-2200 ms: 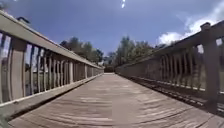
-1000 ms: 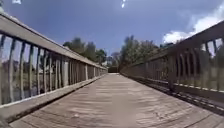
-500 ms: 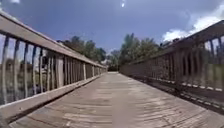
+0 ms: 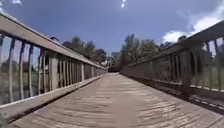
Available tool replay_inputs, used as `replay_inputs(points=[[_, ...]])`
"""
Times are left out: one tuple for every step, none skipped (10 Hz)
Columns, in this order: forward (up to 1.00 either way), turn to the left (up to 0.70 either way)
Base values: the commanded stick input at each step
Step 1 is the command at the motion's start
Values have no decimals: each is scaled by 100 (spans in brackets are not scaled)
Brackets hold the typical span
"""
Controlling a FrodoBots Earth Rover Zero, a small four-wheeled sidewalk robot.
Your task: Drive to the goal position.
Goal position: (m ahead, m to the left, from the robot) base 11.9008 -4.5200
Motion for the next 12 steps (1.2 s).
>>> replay_inputs(points=[[50,0],[50,0],[50,0],[50,0],[50,0],[50,0],[50,0],[50,0],[50,0],[50,0],[50,0],[50,0]])
